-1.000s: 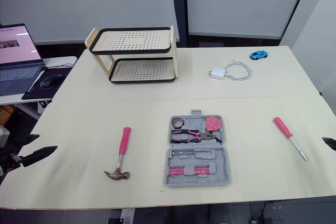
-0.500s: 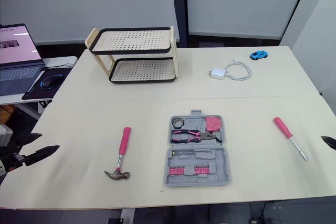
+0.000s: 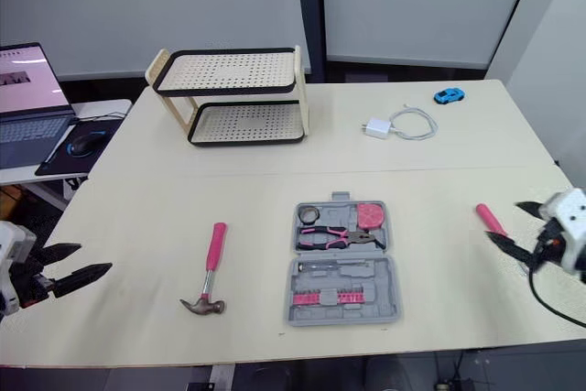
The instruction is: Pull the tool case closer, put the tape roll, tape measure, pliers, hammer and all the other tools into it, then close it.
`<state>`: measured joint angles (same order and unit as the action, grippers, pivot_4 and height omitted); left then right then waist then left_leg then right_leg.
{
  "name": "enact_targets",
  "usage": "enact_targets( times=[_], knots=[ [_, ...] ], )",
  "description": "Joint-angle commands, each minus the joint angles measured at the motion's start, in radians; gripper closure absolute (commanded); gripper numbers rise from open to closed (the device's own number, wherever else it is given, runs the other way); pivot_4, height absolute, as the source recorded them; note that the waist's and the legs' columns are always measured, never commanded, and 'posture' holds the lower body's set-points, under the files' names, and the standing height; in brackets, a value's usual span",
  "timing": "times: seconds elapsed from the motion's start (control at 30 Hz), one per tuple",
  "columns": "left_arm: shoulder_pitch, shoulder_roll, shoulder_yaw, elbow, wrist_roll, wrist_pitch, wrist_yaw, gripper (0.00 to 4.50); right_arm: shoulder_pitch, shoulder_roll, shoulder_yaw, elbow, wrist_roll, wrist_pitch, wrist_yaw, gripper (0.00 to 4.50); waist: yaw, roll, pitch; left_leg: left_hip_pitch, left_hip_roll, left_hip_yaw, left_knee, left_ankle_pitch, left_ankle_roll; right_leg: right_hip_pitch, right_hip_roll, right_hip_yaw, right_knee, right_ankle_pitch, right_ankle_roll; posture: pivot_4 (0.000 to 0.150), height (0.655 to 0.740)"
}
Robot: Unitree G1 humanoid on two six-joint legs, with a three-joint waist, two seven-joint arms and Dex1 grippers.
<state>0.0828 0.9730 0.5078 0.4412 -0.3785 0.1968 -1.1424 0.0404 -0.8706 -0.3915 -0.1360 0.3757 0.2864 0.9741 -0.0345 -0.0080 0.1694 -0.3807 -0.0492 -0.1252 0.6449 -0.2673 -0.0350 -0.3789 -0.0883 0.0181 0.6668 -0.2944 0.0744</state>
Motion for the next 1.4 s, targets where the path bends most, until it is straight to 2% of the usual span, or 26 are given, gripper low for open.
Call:
enact_targets(
  times=[0.03, 0.23, 0.53, 0.63, 0.8, 1.0, 1.17, 1.3, 1.4],
  knots=[
    [0.035, -0.019, 0.028, -0.065, -0.018, 0.018, 0.03, 0.0, -0.069, 0.043, 0.095, -0.19, 0.073, 0.069, -0.028, 0.01, 0.0, 0.0, 0.0, 0.0, 0.0, 0.0, 0.0, 0.0, 0.0, 0.0, 0.0, 0.0, 0.0, 0.0, 0.0, 0.15, 0.74],
    [0.078, -0.06, 0.046, -0.153, -0.039, 0.061, 0.076, 0.0, -0.172, 0.118, 0.308, -0.393, 0.151, 0.121, 0.005, 0.01, 0.008, -0.002, -0.001, -0.001, 0.001, -0.001, 0.0, 0.0, 0.0, 0.0, 0.0, -0.001, -0.001, 0.0, -0.001, 0.15, 0.74],
    [0.174, -0.124, 0.096, -0.322, -0.09, 0.142, 0.158, 0.0, -0.223, 0.172, 0.511, -0.38, 0.072, -0.034, 0.108, 0.01, 0.006, -0.007, -0.004, -0.001, 0.001, -0.002, 0.0, 0.0, 0.0, -0.001, 0.0, -0.002, -0.002, 0.0, -0.001, 0.15, 0.74],
    [0.186, -0.109, 0.11, -0.359, -0.095, 0.152, 0.155, 0.0, -0.23, 0.177, 0.537, -0.385, 0.07, -0.028, 0.112, 0.01, 0.006, -0.007, -0.004, -0.001, 0.002, -0.002, 0.0, 0.0, 0.0, -0.001, 0.001, -0.002, -0.002, 0.001, -0.001, 0.15, 0.74],
    [0.173, 0.007, 0.047, -0.373, -0.022, 0.045, 0.034, 0.0, -0.232, 0.195, 0.551, -0.351, 0.034, -0.063, 0.096, 0.01, 0.009, -0.01, -0.005, -0.001, 0.003, -0.003, 0.0, 0.0, -0.001, -0.001, 0.002, -0.003, -0.003, 0.001, -0.002, 0.15, 0.74],
    [0.018, 0.127, -0.092, -0.321, 0.034, -0.068, -0.103, 0.0, -0.232, 0.202, 0.56, -0.344, 0.021, -0.074, 0.093, 0.01, 0.008, -0.009, -0.005, -0.001, 0.002, -0.002, 0.0, 0.0, -0.001, -0.001, 0.002, -0.002, -0.003, 0.001, -0.003, 0.15, 0.74],
    [-0.181, 0.147, -0.237, -0.263, 0.068, -0.127, -0.198, 0.0, -0.206, 0.214, 0.552, -0.351, 0.013, -0.09, 0.077, 0.01, 0.005, -0.009, -0.005, -0.001, 0.003, -0.001, 0.0, 0.0, -0.001, -0.001, 0.003, -0.002, -0.002, 0.002, -0.003, 0.15, 0.74],
    [-0.28, 0.154, -0.342, -0.191, 0.121, -0.234, -0.302, 0.0, -0.186, 0.21, 0.551, -0.36, 0.005, -0.098, 0.077, 0.01, 0.003, -0.009, -0.005, -0.001, 0.003, 0.0, 0.0, 0.0, -0.001, -0.001, 0.003, -0.002, -0.002, 0.002, -0.003, 0.15, 0.74],
    [-0.371, 0.142, -0.391, -0.128, 0.135, -0.242, -0.333, 0.0, -0.188, 0.213, 0.552, -0.37, 0.005, -0.088, 0.064, 0.01, 0.001, -0.009, -0.004, -0.001, 0.004, 0.001, 0.0, 0.0, -0.001, -0.002, 0.004, -0.002, -0.001, 0.002, -0.003, 0.15, 0.74]
  ],
)
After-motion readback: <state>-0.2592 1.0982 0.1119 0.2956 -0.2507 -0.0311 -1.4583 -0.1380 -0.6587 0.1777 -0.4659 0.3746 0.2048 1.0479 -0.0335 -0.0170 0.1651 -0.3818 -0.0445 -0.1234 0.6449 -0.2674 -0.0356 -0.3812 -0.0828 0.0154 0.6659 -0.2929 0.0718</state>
